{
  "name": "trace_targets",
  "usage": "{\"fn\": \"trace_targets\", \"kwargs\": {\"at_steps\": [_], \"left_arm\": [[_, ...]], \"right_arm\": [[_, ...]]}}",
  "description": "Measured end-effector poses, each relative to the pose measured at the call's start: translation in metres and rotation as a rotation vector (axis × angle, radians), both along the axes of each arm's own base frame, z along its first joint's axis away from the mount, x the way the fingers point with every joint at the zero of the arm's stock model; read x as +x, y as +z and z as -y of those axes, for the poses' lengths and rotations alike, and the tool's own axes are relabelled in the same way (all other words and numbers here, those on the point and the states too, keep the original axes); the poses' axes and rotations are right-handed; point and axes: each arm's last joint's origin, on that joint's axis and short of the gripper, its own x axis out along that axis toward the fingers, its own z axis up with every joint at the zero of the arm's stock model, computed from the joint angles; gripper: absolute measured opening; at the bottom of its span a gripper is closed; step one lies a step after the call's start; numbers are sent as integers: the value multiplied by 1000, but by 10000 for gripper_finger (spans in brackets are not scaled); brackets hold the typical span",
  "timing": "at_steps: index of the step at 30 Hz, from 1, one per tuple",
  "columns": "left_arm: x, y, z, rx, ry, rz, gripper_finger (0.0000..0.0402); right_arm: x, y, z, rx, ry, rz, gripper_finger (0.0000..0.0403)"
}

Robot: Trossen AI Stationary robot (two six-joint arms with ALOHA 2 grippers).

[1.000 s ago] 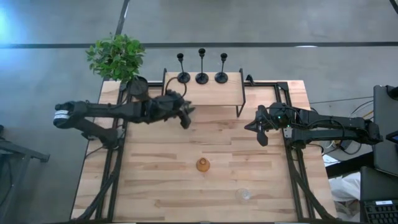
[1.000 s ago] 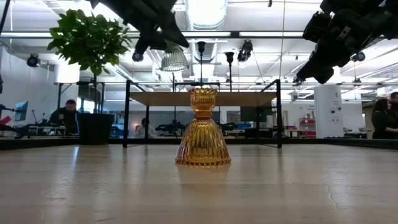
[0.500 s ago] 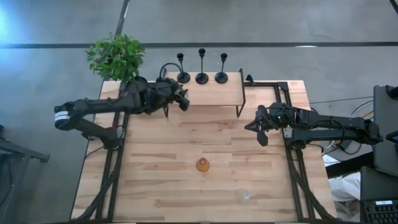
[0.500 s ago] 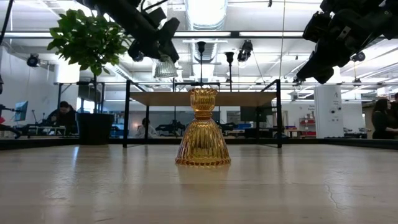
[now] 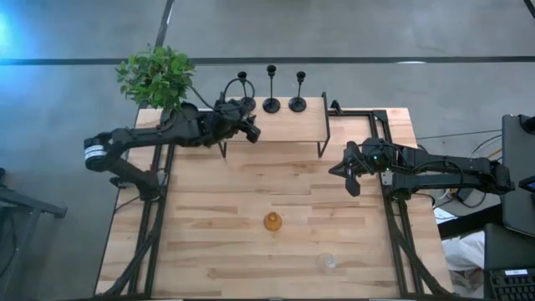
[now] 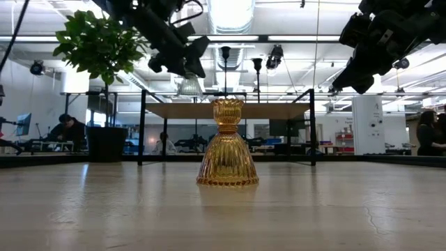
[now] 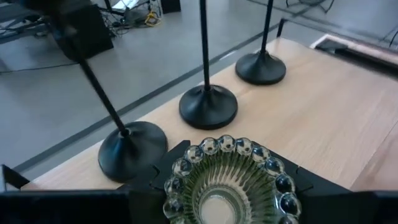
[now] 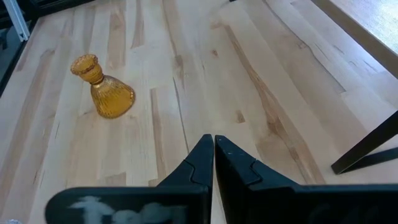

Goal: Pick & Place candle stick holders
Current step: Put the green candle holder on the shelf

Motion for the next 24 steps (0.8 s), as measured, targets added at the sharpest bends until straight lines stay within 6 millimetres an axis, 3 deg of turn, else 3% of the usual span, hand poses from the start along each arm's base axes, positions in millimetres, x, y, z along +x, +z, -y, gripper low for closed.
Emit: {"fn": "trace_targets", "kwargs": {"at_steps": [5,14,24], "left_arm": [[5,-3,-9,-17,17,-66,150],[3,8,-12,-41,29,-58,151],[0,6,-15,-94,38,-42,151]], "right_arm": [[0,0,0,0,0,0,13],[0,0,0,0,0,0,13],[0,0,0,0,-1,0,13]]}}
